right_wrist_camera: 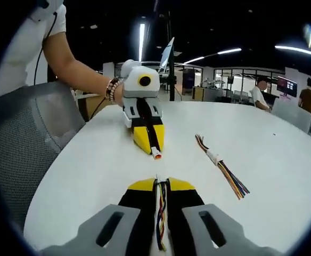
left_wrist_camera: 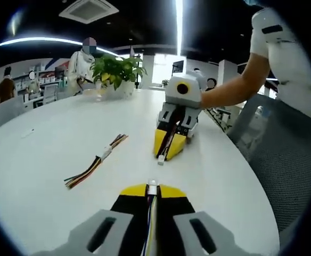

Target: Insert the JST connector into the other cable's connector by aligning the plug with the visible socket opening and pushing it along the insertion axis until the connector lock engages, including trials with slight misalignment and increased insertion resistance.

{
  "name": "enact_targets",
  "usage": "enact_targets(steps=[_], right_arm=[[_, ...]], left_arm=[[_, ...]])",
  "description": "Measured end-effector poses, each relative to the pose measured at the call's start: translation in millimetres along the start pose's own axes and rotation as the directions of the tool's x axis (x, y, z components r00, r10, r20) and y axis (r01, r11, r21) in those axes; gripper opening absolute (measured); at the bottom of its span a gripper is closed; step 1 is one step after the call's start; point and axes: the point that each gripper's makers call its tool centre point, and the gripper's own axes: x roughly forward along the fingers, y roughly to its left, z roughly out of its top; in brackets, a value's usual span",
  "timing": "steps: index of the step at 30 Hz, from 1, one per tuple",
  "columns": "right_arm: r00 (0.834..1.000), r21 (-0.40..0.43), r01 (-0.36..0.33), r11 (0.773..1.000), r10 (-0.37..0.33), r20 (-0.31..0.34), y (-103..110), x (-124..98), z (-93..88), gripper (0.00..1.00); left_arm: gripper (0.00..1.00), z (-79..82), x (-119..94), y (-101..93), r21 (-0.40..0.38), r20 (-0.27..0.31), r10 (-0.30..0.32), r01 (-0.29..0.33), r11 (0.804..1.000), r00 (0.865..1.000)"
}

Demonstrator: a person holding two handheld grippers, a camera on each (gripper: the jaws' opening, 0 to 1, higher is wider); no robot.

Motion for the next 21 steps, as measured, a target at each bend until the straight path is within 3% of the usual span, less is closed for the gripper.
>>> enact_targets(steps=[11,21], right_arm=[[1.0,0.02,0.011,1.0,-0.01,-0.012,-3.5,-1.4,-0.6,0.03],[1.0,0.016,0.028,0.999,-0.028,-0.012,-11.3,-7.8,13.2,0.03]], left_arm=[[0.0,1.5,1.2,-0.9,0.026,-0.036,-0.016,0.017,1.0,0.999],[0.0,18.5,-4.2,2.9,0.088,-0.053,-0.021,0.025,0.996,0.998]])
